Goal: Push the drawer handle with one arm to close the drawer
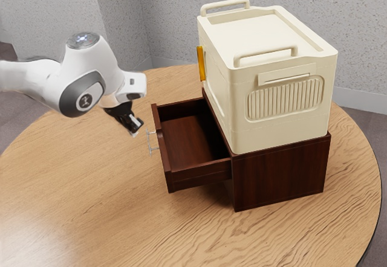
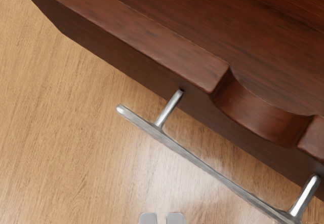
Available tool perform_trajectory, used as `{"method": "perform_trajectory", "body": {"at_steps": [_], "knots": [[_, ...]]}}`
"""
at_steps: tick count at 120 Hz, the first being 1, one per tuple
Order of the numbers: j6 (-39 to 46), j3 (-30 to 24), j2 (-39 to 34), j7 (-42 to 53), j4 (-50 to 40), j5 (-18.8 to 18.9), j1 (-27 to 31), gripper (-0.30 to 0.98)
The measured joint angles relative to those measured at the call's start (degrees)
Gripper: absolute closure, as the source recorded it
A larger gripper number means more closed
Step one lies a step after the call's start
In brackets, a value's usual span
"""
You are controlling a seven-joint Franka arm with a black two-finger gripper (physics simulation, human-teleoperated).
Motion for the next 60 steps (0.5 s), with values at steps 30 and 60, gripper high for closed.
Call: {"method": "perform_trajectory", "body": {"at_steps": [30, 60], "knots": [[2.55, -0.01, -3.56, 13.06, -5.90, -2.13, 1.61, 0.78], [3.35, 6.44, -2.86, 21.56, -6.25, -3.33, -5.19, 0.78]]}}
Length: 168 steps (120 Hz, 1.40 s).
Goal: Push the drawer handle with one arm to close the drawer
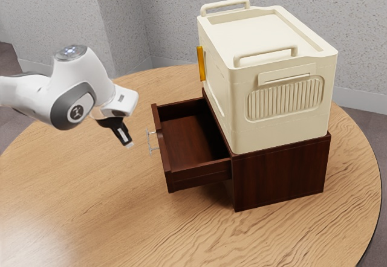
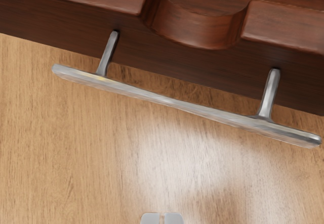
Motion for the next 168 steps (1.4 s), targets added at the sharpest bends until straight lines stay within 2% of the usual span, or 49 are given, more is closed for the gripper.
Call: {"method": "perform_trajectory", "body": {"at_steps": [16, 34, 62, 101, 121, 168], "knots": [[0.31, 8.88, 0.21, 3.30, 0.03, -0.27, -7.65, 0.79], [1.47, 10.64, 1.91, 6.45, 0.15, 0.87, -9.34, 0.79], [3.76, 9.22, 5.95, 10.18, 1.83, 1.55, -9.20, 0.79], [5.48, 8.11, 10.06, 13.04, 5.93, -3.31, -9.81, 0.79], [5.70, 5.12, 12.94, 13.82, 9.65, -4.21, -7.19, 0.79], [5.70, 1.96, 16.32, 14.37, 14.27, -4.52, -7.82, 0.79]]}}
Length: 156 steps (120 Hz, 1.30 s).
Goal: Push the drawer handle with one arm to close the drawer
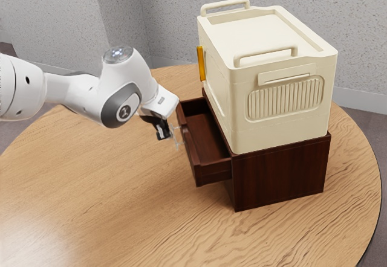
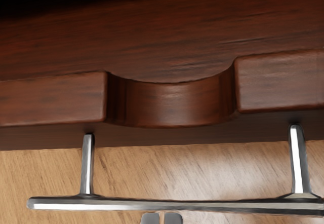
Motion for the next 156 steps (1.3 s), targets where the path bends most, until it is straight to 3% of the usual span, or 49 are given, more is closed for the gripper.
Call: {"method": "perform_trajectory", "body": {"at_steps": [156], "knots": [[-0.80, -4.70, 9.86, 0.12, 13.25, -0.78, 0.90, 0.78]]}}
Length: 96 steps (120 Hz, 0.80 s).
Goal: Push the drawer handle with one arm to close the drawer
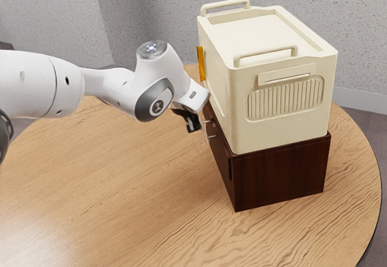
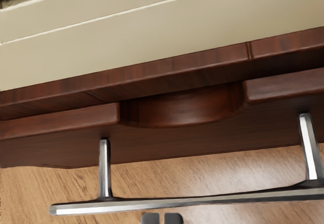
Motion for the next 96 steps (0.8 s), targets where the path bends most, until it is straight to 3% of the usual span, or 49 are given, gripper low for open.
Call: {"method": "perform_trajectory", "body": {"at_steps": [33, 48, 73, 82, 96], "knots": [[0.02, -0.68, 0.67, -0.15, 1.05, 0.10, 0.32, 0.79], [0.11, -0.70, -1.58, -0.30, -2.08, -1.85, 1.13, 0.79], [-2.47, -0.04, -20.97, -5.10, -18.44, -4.24, 8.22, 0.78], [-8.77, 0.22, -28.66, -12.76, -18.21, -4.46, 13.23, 0.63], [-26.05, -0.01, -31.58, -26.31, -1.51, -3.29, 24.24, 0.37]]}}
